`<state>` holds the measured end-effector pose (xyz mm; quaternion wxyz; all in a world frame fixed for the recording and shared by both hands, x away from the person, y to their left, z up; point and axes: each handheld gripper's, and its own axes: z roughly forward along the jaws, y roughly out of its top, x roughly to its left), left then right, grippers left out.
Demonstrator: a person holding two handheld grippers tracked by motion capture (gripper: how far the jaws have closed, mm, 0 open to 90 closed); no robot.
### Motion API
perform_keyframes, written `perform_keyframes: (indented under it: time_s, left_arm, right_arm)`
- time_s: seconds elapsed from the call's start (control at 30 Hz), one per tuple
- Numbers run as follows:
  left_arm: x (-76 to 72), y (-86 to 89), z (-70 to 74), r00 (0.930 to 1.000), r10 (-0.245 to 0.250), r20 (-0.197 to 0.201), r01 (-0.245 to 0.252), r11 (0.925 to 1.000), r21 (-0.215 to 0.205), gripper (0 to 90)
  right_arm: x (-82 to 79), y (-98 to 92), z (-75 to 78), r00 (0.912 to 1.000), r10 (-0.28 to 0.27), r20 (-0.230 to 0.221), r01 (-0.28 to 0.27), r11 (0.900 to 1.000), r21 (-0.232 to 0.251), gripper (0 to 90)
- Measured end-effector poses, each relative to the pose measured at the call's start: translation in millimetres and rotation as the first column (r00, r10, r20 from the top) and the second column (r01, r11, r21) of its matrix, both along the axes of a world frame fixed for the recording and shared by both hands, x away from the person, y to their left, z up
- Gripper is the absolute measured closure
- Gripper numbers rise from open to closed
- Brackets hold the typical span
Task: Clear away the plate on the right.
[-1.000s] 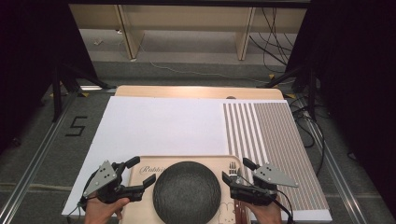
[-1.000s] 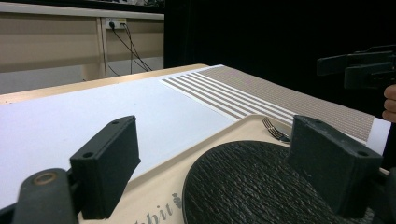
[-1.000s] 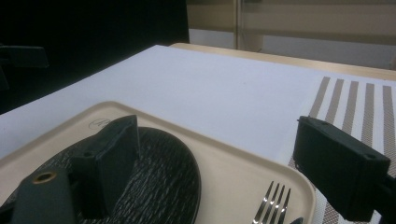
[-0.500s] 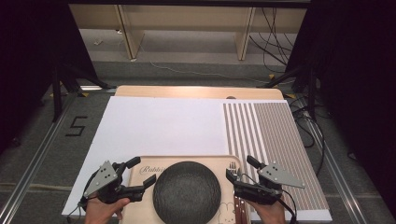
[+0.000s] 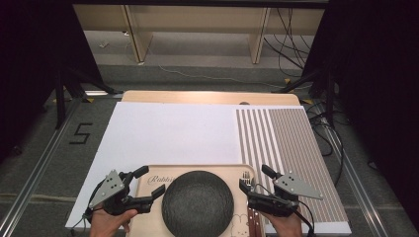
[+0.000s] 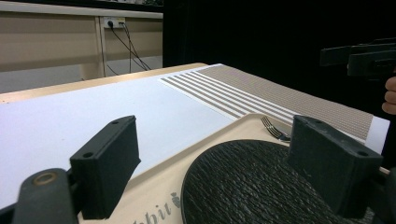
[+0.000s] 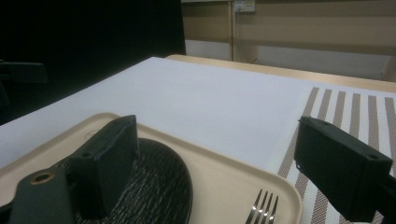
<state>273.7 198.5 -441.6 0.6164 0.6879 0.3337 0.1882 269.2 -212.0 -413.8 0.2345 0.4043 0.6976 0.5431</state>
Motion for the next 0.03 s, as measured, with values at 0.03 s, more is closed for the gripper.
perform_keyframes:
  time_s: [0.03]
  left_arm:
    - [0.0,0.0,0.0,1.0,0.0,0.0,0.0,1.0,0.0,15.8]
  right_arm:
    - [-0.1,-0.3,0.2,1.0,0.0,-0.002,0.0,1.0,0.0,14.6]
